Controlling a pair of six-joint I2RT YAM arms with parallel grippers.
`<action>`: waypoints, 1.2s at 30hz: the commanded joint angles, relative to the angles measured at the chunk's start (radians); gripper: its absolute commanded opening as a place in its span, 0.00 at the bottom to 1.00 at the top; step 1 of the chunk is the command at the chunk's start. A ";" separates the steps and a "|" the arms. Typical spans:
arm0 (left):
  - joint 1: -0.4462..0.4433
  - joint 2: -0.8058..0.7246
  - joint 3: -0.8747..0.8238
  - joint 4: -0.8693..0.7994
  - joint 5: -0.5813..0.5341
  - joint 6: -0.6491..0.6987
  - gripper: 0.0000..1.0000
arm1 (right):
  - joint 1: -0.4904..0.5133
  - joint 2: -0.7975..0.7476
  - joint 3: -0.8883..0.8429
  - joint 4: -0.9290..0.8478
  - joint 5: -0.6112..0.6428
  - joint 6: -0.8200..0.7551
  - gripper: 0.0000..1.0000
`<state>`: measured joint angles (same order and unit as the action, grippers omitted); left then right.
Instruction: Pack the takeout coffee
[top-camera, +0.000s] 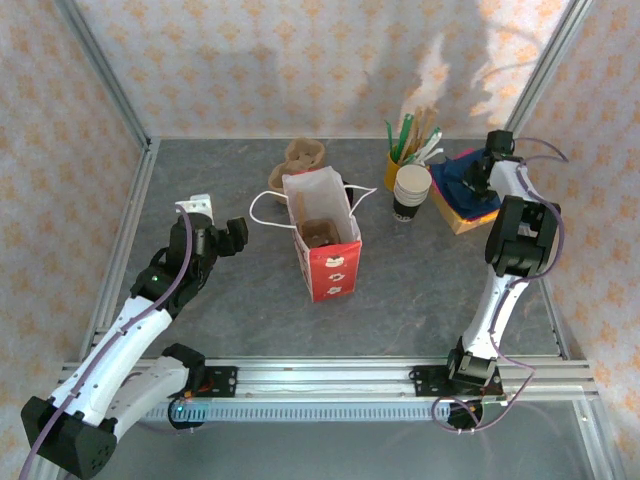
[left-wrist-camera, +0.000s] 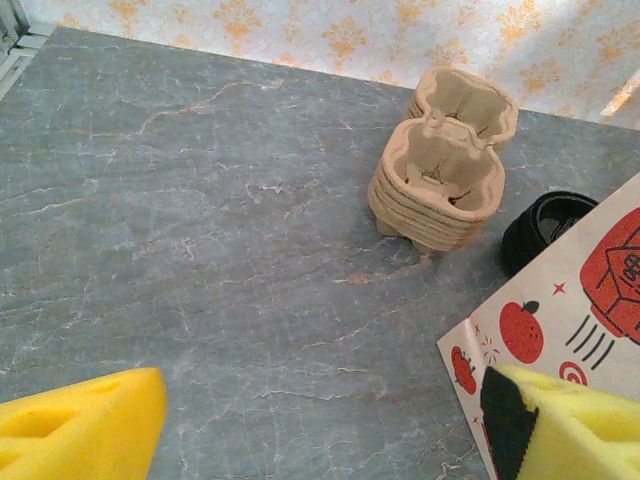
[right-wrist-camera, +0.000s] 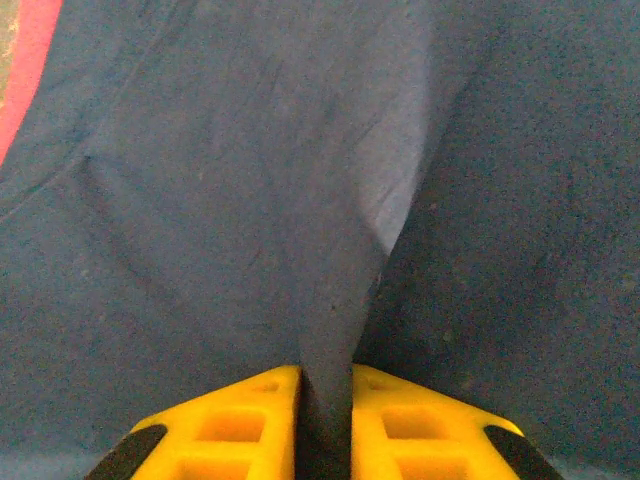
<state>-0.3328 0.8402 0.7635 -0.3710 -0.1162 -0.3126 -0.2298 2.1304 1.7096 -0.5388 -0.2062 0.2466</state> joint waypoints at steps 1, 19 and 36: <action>0.008 -0.007 -0.009 0.003 -0.008 0.003 0.84 | 0.004 -0.059 0.035 -0.024 -0.010 -0.009 0.17; 0.008 -0.012 -0.010 -0.002 -0.008 0.003 0.84 | 0.001 -0.206 -0.038 0.010 0.031 0.000 0.17; 0.008 -0.008 -0.011 -0.003 0.002 -0.001 0.84 | 0.001 -0.150 -0.057 0.009 0.042 0.003 0.25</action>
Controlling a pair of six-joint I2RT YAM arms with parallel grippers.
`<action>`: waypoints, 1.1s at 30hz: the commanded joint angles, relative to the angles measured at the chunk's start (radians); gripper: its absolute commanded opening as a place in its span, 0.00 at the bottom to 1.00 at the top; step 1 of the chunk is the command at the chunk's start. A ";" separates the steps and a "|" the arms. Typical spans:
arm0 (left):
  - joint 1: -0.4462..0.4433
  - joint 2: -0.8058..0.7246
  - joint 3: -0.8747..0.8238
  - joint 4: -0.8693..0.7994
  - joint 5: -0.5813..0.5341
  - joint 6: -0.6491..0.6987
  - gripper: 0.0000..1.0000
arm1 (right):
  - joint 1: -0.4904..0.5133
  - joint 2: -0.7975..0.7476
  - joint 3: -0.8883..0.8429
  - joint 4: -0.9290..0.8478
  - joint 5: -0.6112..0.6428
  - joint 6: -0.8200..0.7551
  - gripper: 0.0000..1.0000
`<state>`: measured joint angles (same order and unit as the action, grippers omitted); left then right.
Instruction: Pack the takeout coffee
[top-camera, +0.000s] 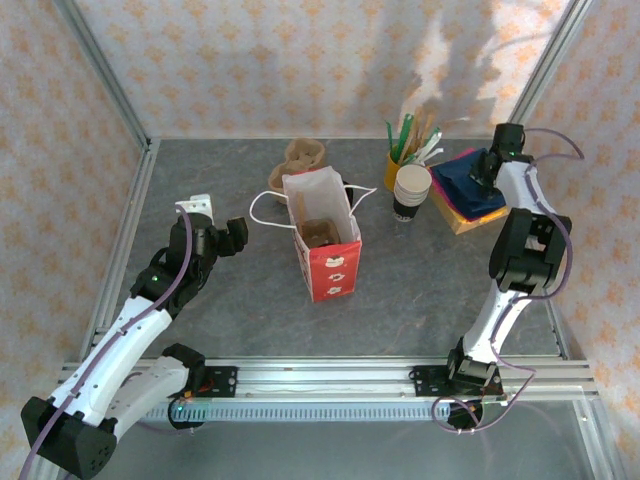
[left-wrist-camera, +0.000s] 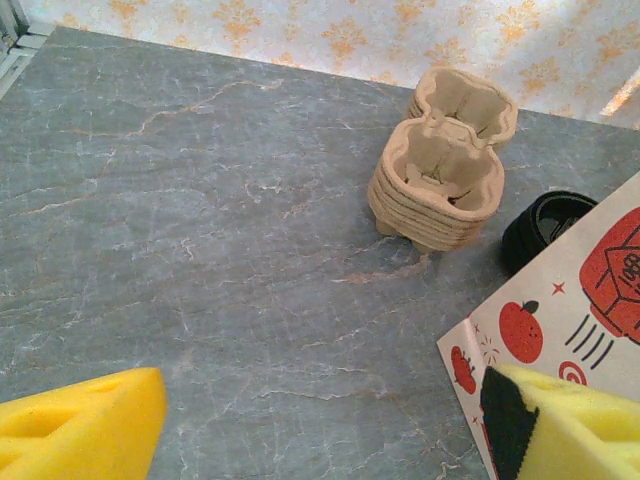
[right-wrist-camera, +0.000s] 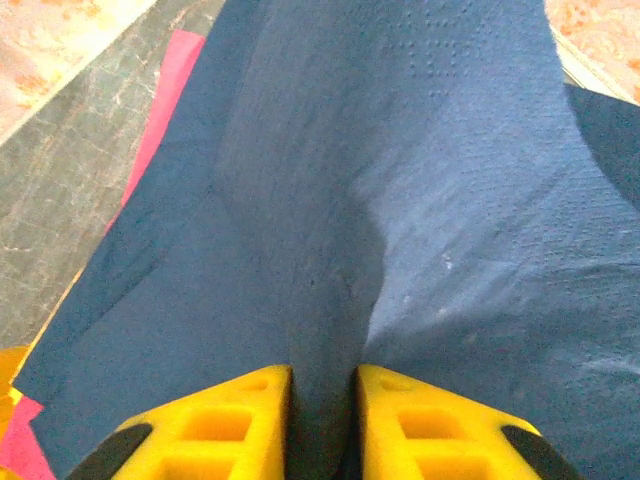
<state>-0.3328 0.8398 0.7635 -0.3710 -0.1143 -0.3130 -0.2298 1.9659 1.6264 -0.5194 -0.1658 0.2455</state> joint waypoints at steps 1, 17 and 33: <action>0.008 -0.007 -0.010 -0.003 -0.001 -0.001 0.84 | 0.000 0.016 0.033 -0.015 -0.002 0.005 0.25; 0.008 -0.004 -0.012 -0.002 0.001 0.002 0.84 | 0.001 0.034 0.011 -0.001 -0.115 0.014 0.35; 0.008 0.005 -0.009 -0.004 0.007 -0.001 0.84 | 0.041 0.146 0.030 -0.064 0.010 -0.044 0.56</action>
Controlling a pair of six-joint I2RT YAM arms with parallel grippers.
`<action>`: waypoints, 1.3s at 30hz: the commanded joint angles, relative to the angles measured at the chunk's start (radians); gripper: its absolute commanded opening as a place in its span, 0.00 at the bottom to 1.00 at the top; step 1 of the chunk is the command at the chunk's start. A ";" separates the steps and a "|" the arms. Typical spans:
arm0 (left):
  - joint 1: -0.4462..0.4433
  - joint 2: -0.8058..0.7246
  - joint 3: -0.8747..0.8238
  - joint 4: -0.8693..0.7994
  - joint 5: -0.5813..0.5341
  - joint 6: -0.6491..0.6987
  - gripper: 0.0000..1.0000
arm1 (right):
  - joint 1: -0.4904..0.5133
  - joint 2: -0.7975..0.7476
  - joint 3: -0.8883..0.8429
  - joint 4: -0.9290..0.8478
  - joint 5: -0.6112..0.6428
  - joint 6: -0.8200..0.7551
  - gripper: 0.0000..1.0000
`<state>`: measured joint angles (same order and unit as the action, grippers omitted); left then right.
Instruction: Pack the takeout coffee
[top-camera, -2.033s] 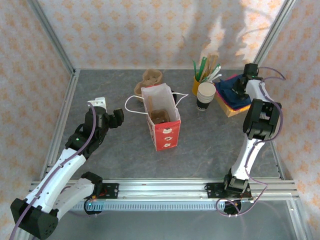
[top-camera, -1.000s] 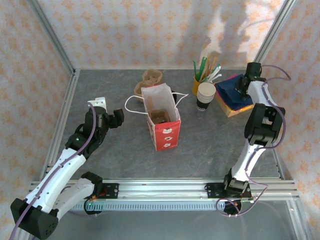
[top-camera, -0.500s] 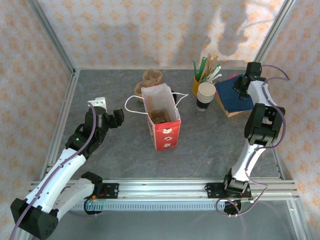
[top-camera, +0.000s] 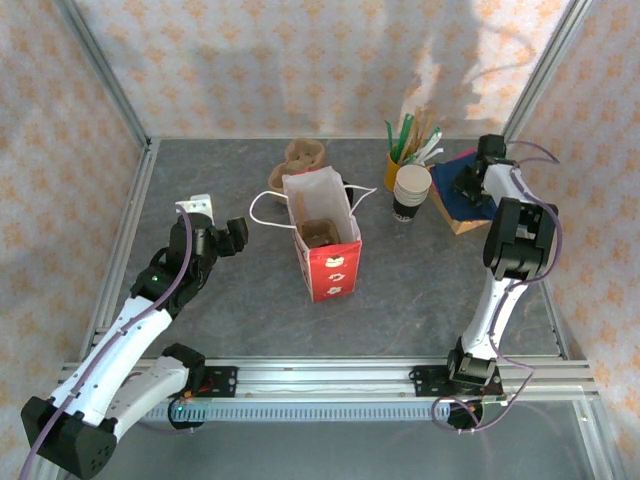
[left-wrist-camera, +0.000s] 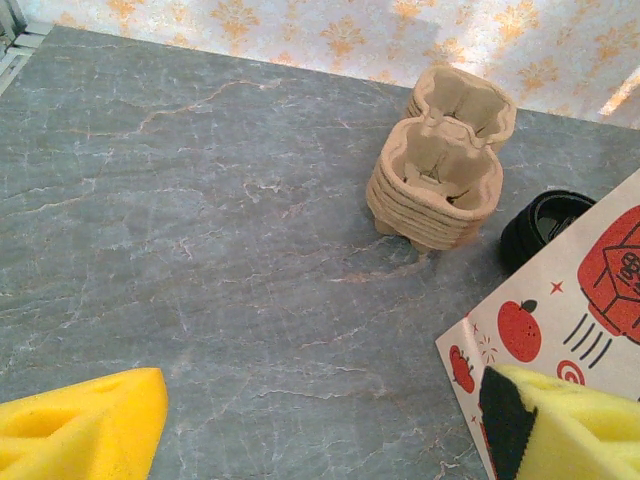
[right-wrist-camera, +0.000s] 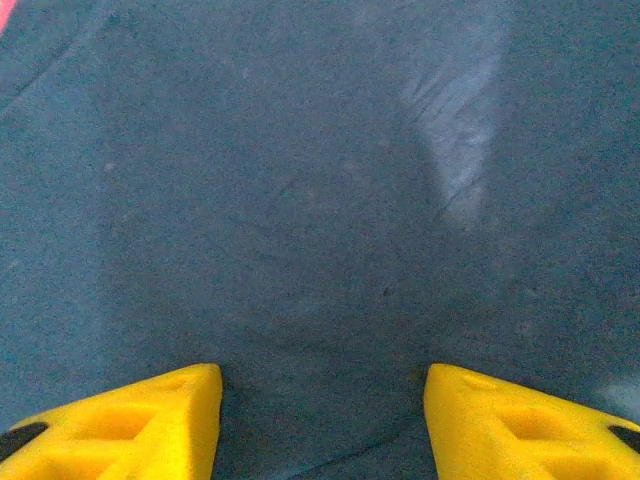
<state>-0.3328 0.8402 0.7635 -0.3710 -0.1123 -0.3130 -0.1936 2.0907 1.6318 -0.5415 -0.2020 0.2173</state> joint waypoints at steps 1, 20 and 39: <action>0.008 0.005 -0.010 -0.003 0.004 -0.001 0.83 | 0.005 0.026 0.026 -0.043 0.047 -0.016 0.56; 0.008 0.007 -0.009 -0.006 0.000 0.000 0.84 | 0.007 -0.018 0.048 -0.025 -0.001 -0.005 0.21; 0.008 0.011 -0.008 -0.003 0.000 0.002 0.84 | 0.007 -0.089 0.065 -0.014 -0.045 0.002 0.05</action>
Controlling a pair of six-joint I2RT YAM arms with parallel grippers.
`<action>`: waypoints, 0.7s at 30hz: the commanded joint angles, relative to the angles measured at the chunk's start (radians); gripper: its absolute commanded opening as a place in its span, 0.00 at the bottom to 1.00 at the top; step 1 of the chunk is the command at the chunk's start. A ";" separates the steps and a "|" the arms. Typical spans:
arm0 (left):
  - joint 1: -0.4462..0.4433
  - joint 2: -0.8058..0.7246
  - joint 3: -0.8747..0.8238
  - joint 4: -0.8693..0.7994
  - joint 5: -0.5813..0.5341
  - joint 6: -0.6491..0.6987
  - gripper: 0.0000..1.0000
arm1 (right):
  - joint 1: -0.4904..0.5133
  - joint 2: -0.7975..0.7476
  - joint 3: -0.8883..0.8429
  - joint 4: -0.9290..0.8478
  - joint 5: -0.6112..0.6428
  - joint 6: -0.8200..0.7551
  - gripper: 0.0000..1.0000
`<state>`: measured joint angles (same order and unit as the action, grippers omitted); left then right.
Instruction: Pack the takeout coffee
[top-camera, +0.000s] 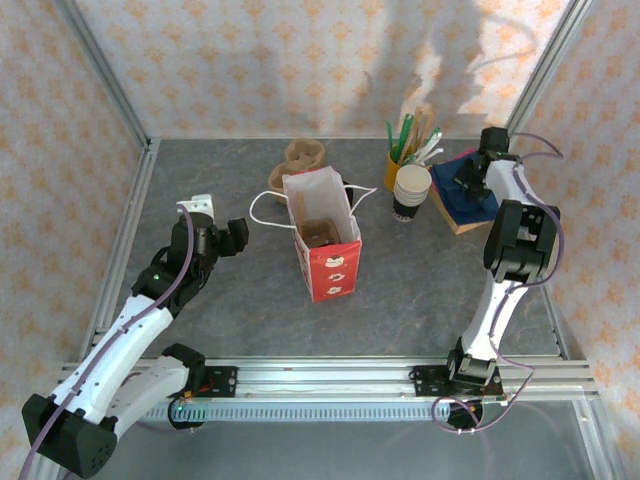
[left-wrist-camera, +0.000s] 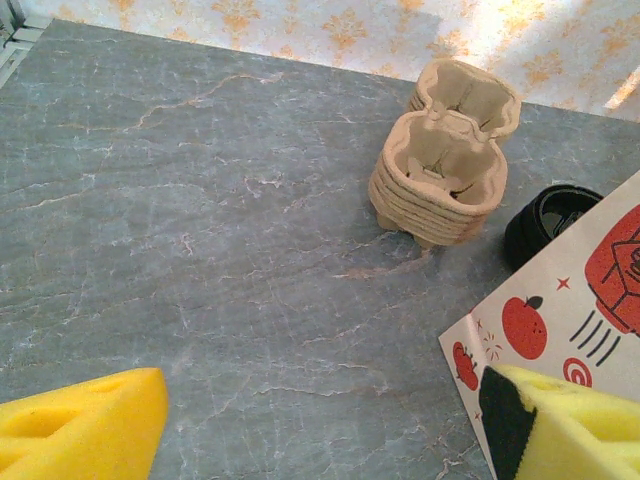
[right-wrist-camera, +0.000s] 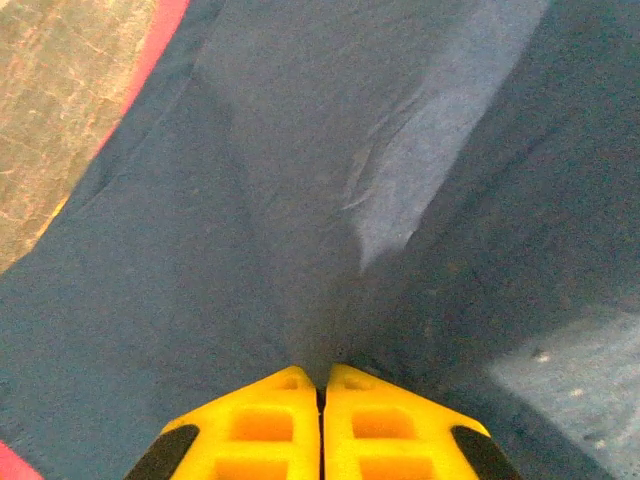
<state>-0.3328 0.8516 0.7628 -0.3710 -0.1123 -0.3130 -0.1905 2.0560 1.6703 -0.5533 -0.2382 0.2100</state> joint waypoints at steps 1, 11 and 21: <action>0.008 0.000 -0.008 -0.004 0.000 0.002 0.84 | 0.003 -0.059 0.028 -0.004 -0.007 0.011 0.04; 0.008 0.004 -0.005 0.002 0.000 0.003 0.84 | 0.014 -0.205 0.093 -0.063 0.039 0.007 0.00; 0.008 0.000 -0.004 0.000 -0.006 0.002 0.84 | 0.026 -0.499 0.087 0.014 -0.263 0.061 0.00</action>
<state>-0.3328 0.8536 0.7628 -0.3710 -0.1123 -0.3130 -0.1707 1.6451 1.7588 -0.5938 -0.3279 0.2356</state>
